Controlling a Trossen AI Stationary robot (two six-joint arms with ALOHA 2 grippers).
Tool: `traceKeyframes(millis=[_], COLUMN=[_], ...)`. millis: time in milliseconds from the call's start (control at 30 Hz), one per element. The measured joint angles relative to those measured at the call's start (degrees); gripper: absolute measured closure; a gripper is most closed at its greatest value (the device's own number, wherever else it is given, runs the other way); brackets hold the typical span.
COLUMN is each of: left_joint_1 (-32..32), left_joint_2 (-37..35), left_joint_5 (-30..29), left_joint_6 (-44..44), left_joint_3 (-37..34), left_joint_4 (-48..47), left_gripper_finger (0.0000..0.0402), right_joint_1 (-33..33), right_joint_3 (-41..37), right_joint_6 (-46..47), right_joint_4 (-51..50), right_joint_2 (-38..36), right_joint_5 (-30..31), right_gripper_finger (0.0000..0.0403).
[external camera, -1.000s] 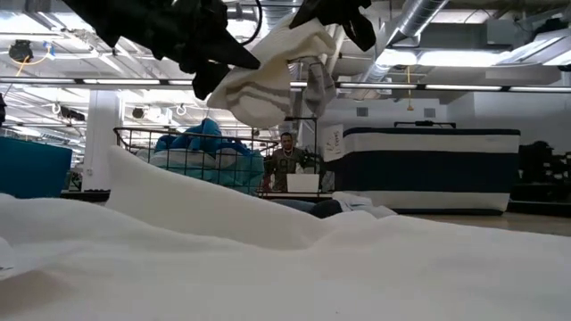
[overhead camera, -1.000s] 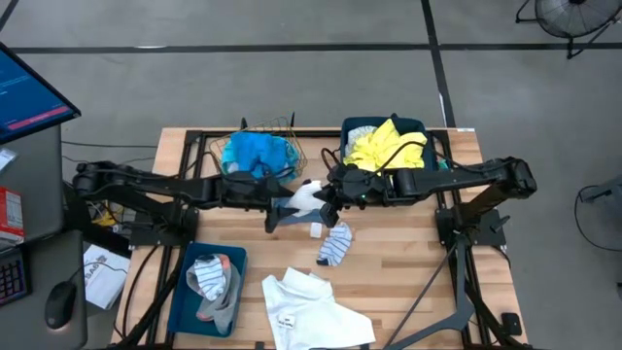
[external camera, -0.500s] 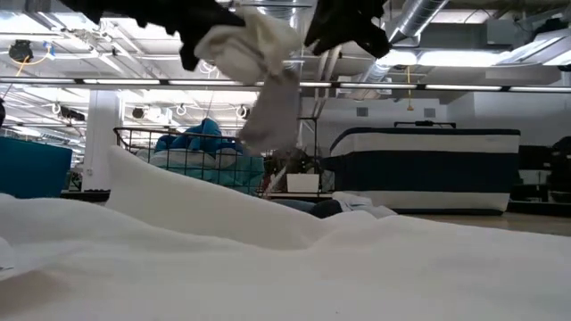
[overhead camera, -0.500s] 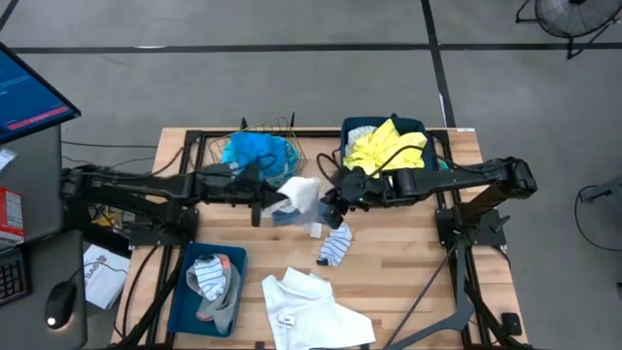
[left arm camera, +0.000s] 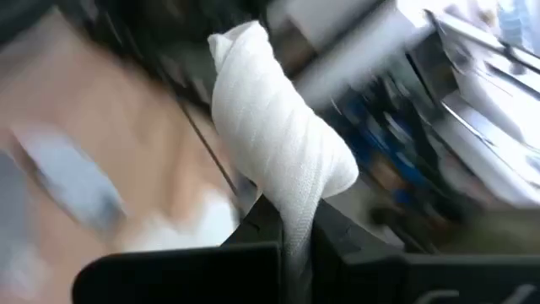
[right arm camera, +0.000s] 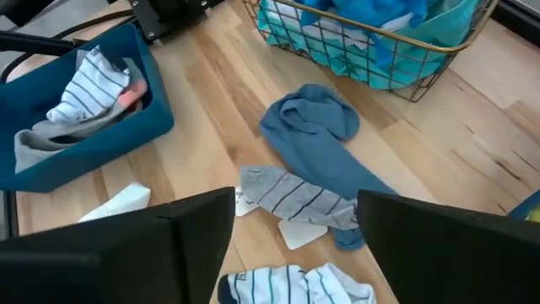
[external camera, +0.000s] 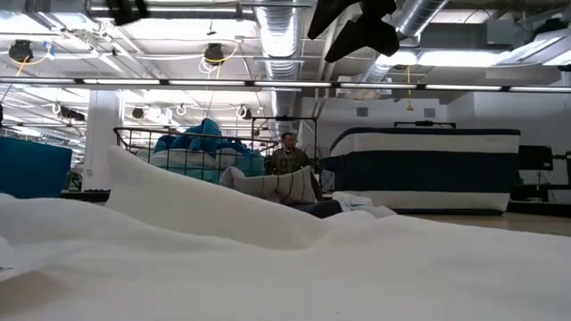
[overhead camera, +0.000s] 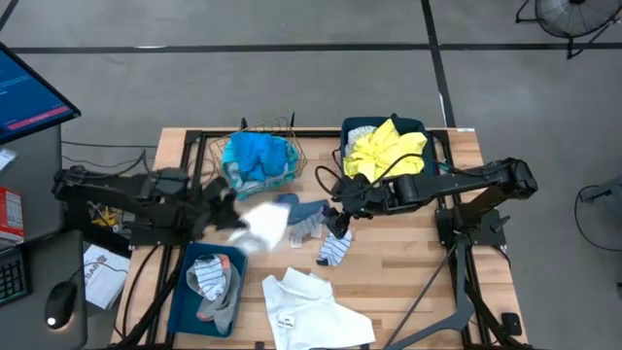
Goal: Pick & Place Cloths
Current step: Put the white sock into the blue bin
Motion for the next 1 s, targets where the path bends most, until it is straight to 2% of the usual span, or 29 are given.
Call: traceKeyframes(millis=[100, 300, 500, 700, 867, 1000], left_joint_1=[-5.3, -17.7, -29.0, -37.7, -41.8, -42.4], left_joint_2=[-1.5, 0.9, 6.9, 13.4, 19.1, 24.2], left_joint_5=[5.1, 5.3, 0.3, -0.4, -3.9, -8.3], left_joint_6=[-7.3, -12.9, -17.5, -25.9, -30.6, -31.9], left_joint_3=[0.0, 0.0, 0.0, 0.0, 0.0, 0.0], left_joint_4=[-5.8, -15.5, -23.2, -32.2, -35.8, -35.6], left_gripper_finger=[0.0400, 0.0401, 0.0401, 0.0401, 0.0401, 0.0401], right_joint_1=[0.4, 1.1, 2.3, 3.1, 3.4, 3.4], right_joint_3=[0.0, 0.0, 0.0, 0.0, 0.0, 0.0], right_joint_6=[0.0, 0.0, 0.0, 0.0, 0.0, 0.0], right_joint_4=[0.0, 0.0, 0.0, 0.0, 0.0, 0.0], right_joint_2=[0.0, 0.0, 0.0, 0.0, 0.0, 0.0], right_joint_5=[0.0, 0.0, 0.0, 0.0, 0.1, 0.1], right_gripper_finger=[0.0160, 0.0171, 0.0180, 0.0184, 0.0185, 0.0185])
